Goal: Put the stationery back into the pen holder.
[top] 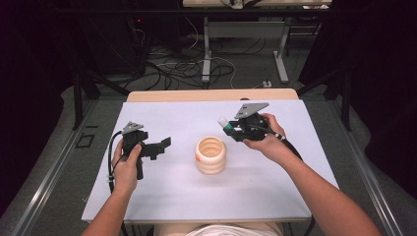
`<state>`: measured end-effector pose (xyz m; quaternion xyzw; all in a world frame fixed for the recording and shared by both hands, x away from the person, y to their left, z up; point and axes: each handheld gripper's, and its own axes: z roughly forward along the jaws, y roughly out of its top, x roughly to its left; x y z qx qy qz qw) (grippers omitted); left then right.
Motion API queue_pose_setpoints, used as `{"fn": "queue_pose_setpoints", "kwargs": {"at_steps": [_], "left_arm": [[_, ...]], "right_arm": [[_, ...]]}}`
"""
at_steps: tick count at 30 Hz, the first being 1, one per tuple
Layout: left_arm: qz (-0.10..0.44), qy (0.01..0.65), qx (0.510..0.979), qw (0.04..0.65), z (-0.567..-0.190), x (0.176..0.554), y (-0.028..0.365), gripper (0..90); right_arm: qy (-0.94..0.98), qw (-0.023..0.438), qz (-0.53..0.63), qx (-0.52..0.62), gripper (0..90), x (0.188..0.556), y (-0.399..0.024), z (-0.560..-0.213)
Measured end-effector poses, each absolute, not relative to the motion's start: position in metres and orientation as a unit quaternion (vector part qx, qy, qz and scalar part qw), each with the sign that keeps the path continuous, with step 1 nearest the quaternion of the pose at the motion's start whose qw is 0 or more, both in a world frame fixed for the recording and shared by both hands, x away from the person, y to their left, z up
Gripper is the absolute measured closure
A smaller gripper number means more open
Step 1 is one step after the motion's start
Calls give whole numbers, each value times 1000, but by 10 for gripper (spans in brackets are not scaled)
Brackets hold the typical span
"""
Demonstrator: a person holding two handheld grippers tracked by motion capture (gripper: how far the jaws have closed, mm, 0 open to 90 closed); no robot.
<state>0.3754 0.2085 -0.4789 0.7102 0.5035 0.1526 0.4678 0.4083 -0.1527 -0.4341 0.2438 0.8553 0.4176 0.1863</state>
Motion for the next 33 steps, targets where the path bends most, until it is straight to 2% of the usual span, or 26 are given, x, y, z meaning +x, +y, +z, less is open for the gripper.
{"fn": "queue_pose_setpoints", "kwargs": {"at_steps": [18, 33], "left_arm": [[153, 501, 712, 468, -477, 375, 208, 5], [154, 501, 710, 470, -477, 374, 208, 5]], "right_arm": [[808, 177, 500, 254, 656, 396, -145, -428], [792, 161, 531, 255, 656, 386, -131, -447]]}}
